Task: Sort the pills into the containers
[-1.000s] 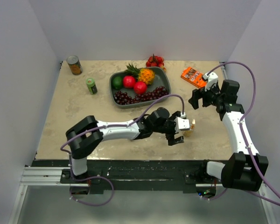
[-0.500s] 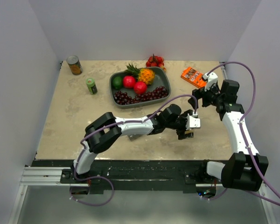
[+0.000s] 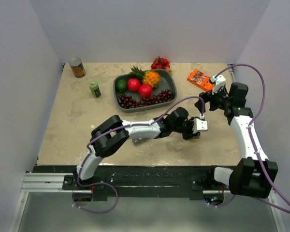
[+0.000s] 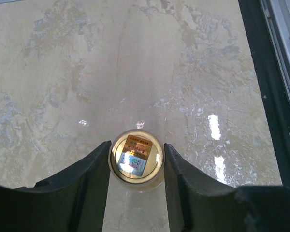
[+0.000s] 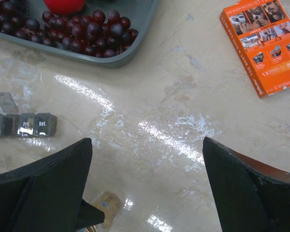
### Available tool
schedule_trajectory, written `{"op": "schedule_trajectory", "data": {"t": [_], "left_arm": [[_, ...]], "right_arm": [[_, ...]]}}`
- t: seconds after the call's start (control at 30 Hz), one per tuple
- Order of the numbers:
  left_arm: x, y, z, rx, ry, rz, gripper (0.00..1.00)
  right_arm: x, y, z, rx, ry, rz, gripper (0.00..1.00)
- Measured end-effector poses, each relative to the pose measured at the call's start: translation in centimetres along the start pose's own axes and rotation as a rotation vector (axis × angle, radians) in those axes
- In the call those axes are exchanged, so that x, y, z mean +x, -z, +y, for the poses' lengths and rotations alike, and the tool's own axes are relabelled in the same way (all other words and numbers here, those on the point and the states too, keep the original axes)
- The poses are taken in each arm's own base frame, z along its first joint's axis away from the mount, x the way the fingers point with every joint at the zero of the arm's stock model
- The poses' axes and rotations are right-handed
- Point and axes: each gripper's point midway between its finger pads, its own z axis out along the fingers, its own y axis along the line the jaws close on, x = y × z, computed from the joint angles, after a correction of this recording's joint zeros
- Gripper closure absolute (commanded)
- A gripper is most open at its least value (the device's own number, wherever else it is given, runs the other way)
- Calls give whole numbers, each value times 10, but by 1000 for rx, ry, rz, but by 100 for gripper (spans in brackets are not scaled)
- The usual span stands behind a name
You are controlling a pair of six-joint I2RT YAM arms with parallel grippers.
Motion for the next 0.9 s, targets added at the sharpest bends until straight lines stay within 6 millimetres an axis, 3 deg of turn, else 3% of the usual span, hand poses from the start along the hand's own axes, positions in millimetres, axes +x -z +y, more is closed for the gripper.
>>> {"op": "schedule_trajectory", "data": {"t": [0.07, 0.23, 0.33, 0.43, 0.67, 0.77, 0.9], "left_arm": [[1, 0, 1, -2, 13, 1, 100], [4, 9, -2, -21, 79, -2, 100], [9, 32, -8, -58, 158, 9, 100], [3, 76, -14, -121, 259, -6, 100], [-60, 210, -31, -301, 419, -280, 100], [-59, 258, -48, -351, 503, -376, 100], [-33, 294, -66, -406, 620, -438, 100]], "right_arm": [[0, 0, 0, 0, 1, -2, 1], [2, 0, 1, -6, 1, 1, 1], [3, 0, 4, -30, 12, -2, 1], [2, 3, 13, -75, 39, -18, 1], [-6, 21, 53, -247, 190, -120, 1], [-6, 35, 77, -358, 304, -165, 1], [-2, 56, 111, -524, 454, -197, 1]]}}
